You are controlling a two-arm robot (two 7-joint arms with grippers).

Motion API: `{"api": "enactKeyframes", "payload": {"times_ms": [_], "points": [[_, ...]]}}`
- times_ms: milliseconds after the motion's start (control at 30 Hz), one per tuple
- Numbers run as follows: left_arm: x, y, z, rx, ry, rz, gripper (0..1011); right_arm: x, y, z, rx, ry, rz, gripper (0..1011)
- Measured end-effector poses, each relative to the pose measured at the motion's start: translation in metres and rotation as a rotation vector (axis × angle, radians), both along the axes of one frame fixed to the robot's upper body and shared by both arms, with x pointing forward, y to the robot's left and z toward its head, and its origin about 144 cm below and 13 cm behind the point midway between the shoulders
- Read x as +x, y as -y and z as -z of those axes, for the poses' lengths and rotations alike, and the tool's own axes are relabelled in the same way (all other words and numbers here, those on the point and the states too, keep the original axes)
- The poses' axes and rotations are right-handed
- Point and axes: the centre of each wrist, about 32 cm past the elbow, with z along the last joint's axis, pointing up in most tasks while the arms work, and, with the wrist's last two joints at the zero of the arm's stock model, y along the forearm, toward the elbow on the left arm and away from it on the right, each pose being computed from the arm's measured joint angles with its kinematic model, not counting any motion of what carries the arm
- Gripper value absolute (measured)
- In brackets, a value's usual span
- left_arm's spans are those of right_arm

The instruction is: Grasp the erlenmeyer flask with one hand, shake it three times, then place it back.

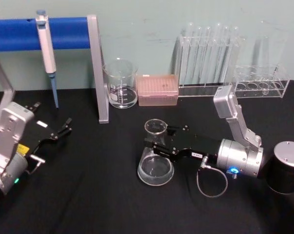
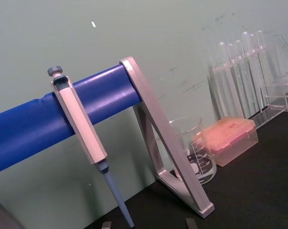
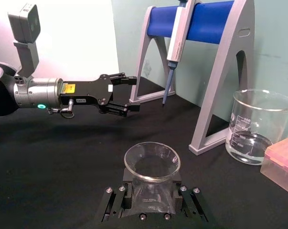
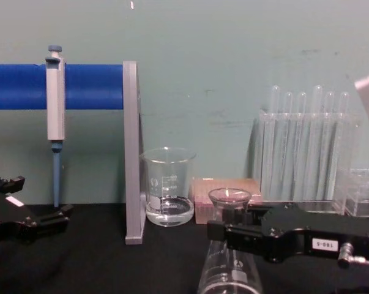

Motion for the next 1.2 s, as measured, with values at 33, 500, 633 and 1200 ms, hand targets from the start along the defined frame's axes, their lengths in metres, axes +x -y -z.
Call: {"api": "enactKeyframes", "payload": {"times_ms": [33,500,633,1200], "points": [[0.0,0.0,0.0,0.0,0.0,0.0,1001,-0.0001,-0.0003,0.0001,-0.001,-0.001,0.0,450],[0.0,0.0,0.0,0.0,0.0,0.0,1001,-0.0016,-0.0014,0.0012,-0.004,-0.006,0.001,450],[0.0,0.0,0.0,0.0,0.0,0.0,1001,-0.0016,-0.0014,0.0014,-0.005,-0.008,0.002,449],[0.0,0.0,0.0,0.0,0.0,0.0,1001,-0.0014,-0.0014,0.001,-0.012,-0.016,0.0,450]]}}
